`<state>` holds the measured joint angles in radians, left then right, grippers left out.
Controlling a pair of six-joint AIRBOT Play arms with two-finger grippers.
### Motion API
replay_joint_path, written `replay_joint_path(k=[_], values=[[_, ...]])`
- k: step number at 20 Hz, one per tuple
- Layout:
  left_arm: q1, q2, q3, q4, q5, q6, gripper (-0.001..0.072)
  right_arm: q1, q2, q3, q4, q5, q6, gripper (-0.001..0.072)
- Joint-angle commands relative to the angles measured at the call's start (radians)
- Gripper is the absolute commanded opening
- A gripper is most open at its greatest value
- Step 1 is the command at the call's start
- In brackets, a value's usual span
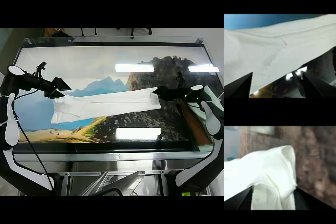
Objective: Fold the shirts.
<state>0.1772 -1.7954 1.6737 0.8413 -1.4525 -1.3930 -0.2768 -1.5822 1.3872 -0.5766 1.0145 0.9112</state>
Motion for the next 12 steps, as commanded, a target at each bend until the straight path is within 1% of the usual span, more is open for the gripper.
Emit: replay_joint_path(k=[1, 2, 3, 4, 6, 8, 10, 12], values=[[-0.061, 0.0, 0.013, 0.0, -0.01, -0.005, 0.0642, 0.042, -0.013, 0.001, -0.021, 0.051, 0.001, 0.0411], [-0.087, 0.0, 0.013, 0.0, -0.004, -0.004, 0.0454, 0.043, -0.013, 0.002, -0.021, 0.068, 0.001, 0.0276], [-0.111, 0.0, 0.013, 0.0, 0.003, -0.004, 0.0227, 0.042, -0.012, 0.002, -0.021, 0.081, 0.0, 0.011], [-0.141, 0.0, 0.013, 0.001, 0.016, -0.003, 0.0023, 0.041, -0.008, 0.003, -0.021, 0.095, -0.013, 0.0016], [-0.214, 0.0, 0.009, 0.001, 0.061, -0.003, 0.0017, 0.041, 0.022, 0.005, -0.021, 0.122, -0.018, 0.0015], [-0.305, 0.0, -0.021, 0.001, 0.145, -0.004, 0.0016, 0.039, 0.089, 0.021, -0.021, 0.171, -0.012, 0.0015], [-0.414, -0.018, -0.072, -0.004, 0.263, -0.004, 0.0016, 0.027, 0.172, 0.061, -0.021, 0.256, 0.035, 0.0015], [-0.523, -0.066, -0.101, -0.005, 0.352, -0.007, 0.0016, 0.008, 0.254, 0.117, -0.021, 0.371, 0.109, 0.0014]])
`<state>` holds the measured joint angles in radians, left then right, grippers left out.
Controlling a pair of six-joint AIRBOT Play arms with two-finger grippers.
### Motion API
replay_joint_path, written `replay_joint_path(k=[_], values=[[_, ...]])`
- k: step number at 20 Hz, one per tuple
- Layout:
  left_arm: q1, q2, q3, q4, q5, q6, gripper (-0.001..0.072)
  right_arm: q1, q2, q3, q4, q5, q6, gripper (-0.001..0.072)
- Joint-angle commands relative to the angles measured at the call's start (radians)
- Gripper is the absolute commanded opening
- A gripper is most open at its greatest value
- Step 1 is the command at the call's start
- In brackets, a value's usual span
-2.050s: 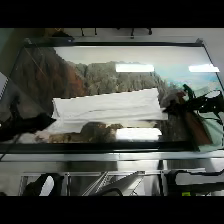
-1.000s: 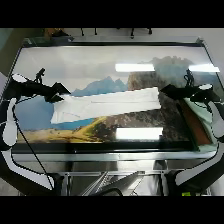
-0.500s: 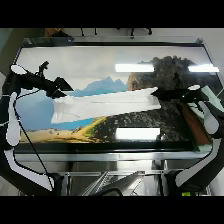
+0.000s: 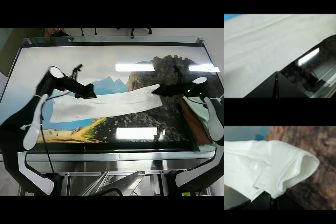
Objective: Fold the shirts.
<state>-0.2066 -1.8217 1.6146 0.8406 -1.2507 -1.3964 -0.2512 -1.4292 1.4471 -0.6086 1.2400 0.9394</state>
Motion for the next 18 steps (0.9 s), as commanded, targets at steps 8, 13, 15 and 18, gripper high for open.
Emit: replay_joint_path(k=[8, 13, 15, 18], values=[[-0.486, -0.34, 0.269, -0.005, 0.333, -0.119, 0.0015, -0.045, 0.402, 0.121, 0.07, 0.322, 0.225, 0.0015], [-0.474, -0.365, 0.458, -0.005, 0.119, -0.148, 0.0015, -0.043, 0.387, 0.119, 0.071, 0.353, 0.24, 0.0015], [-0.412, -0.275, 0.457, -0.005, -0.036, -0.102, 0.0014, -0.038, 0.368, 0.117, 0.072, 0.358, 0.24, 0.0015], [-0.261, -0.069, 0.457, -0.005, -0.267, -0.051, 0.0014, 0.035, 0.345, 0.108, 0.089, 0.318, 0.24, 0.0015]])
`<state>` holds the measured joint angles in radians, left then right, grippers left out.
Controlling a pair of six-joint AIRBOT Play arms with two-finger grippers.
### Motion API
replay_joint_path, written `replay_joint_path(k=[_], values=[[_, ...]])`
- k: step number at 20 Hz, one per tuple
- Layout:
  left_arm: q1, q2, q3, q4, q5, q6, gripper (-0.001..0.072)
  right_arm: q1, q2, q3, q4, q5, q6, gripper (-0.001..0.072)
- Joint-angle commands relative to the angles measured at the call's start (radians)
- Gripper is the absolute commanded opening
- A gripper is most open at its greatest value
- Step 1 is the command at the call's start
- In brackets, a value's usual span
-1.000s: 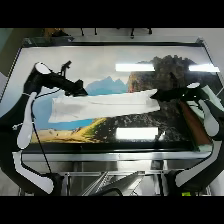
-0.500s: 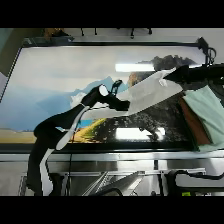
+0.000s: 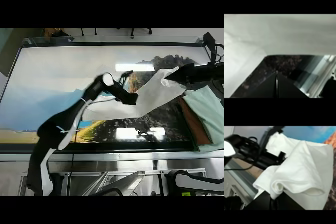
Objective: Fold the shirts.
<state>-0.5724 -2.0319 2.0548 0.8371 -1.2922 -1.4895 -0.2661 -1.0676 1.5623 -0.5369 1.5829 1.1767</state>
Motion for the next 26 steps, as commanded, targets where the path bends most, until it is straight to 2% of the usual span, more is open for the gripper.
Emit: replay_joint_path(k=[1, 5, 8, 10, 11, 12, 13, 14, 15, 16, 17, 20, 21, 23, 24, 26], values=[[0.161, 0.218, 0.016, -0.002, -0.26, 0.042, 0.0014, 0.098, -0.023, -0.017, 0.039, -0.068, 0.002, 0.0015], [0.385, 0.562, -0.099, 0.0, -0.225, 0.046, 0.0015, 0.418, -0.073, -0.082, 0.053, -0.428, -0.002, 0.0016], [0.508, 0.743, -0.225, 0.001, -0.219, 0.089, 0.0015, 0.697, -0.207, -0.096, 0.052, -0.704, -0.007, 0.0016], [0.56, 0.829, -0.323, 0.001, -0.214, 0.12, 0.0015, 0.859, -0.32, -0.096, 0.068, -0.914, -0.09, 0.0016], [0.57, 0.864, -0.379, 0.001, -0.2, 0.137, 0.0015, 0.933, -0.377, -0.095, 0.103, -1.041, -0.163, 0.0016], [0.577, 0.903, -0.449, 0.001, -0.173, 0.157, 0.0015, 0.991, -0.425, -0.095, 0.133, -1.152, -0.252, 0.0051], [0.577, 0.935, -0.514, 0.0, -0.145, 0.174, 0.0015, 1.033, -0.468, -0.095, 0.158, -1.237, -0.306, 0.0308], [0.577, 0.965, -0.579, 0.0, -0.112, 0.186, 0.0015, 1.051, -0.497, -0.095, 0.157, -1.269, -0.317, 0.0552], [0.577, 0.988, -0.632, 0.0, -0.085, 0.192, 0.0015, 1.05, -0.506, -0.095, 0.156, -1.25, -0.317, 0.0611], [0.577, 1.009, -0.675, 0.0, -0.064, 0.196, 0.0015, 1.036, -0.499, -0.095, 0.156, -1.205, -0.317, 0.0606], [0.577, 1.025, -0.706, 0.0, -0.044, 0.204, 0.0015, 1.008, -0.475, -0.095, 0.156, -1.139, -0.317, 0.055], [0.577, 1.045, -0.726, -0.002, -0.035, 0.209, 0.0015, 0.868, -0.365, -0.095, 0.125, -0.93, -0.312, 0.0545], [0.577, 1.052, -0.727, 0.001, -0.036, 0.209, 0.0015, 0.799, -0.324, -0.095, 0.082, -0.853, -0.277, 0.0545], [0.577, 1.067, -0.727, 0.001, -0.036, 0.209, 0.0015, 0.644, -0.259, -0.095, -0.053, -0.703, -0.135, 0.0565], [0.577, 1.074, -0.727, 0.001, -0.036, 0.21, 0.0015, 0.56, -0.239, -0.095, -0.113, -0.624, -0.076, 0.0648], [0.578, 1.09, -0.727, 0.002, -0.044, 0.21, 0.0015, 0.385, -0.23, -0.095, -0.198, -0.447, -0.017, 0.0658]])
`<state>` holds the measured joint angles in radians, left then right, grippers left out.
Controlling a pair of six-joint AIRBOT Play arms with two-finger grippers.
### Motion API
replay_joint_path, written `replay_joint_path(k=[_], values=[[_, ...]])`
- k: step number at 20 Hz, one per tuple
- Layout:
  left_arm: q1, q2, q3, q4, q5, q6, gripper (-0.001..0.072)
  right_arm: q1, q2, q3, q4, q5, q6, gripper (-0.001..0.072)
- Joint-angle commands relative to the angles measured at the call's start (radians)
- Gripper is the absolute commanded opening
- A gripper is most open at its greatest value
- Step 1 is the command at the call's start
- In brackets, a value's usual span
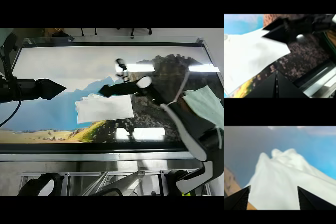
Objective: Fold the shirts.
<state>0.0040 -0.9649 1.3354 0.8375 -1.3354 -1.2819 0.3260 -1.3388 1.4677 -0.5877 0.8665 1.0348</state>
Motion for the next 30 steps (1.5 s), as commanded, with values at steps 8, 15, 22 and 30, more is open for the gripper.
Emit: replay_joint_path(k=[8, 15, 22, 30], values=[[0.001, 0.04, -0.007, 0.002, -0.016, 0.003, 0.0015, -0.337, -0.155, -0.052, -0.115, 0.447, 0.123, 0.0658], [0.001, 0.04, -0.007, 0.009, -0.035, 0.003, 0.0015, -0.209, -0.271, -0.051, 0.005, 0.351, 0.056, 0.0658], [0.001, 0.04, -0.007, 0.009, -0.036, 0.003, 0.0015, -0.208, -0.191, -0.009, 0.2, 0.358, -0.056, 0.0015], [0.001, 0.04, -0.007, 0.008, -0.098, 0.025, 0.0015, -0.548, 0.14, 0.2, 0.2, 0.243, 0.182, 0.0016]])
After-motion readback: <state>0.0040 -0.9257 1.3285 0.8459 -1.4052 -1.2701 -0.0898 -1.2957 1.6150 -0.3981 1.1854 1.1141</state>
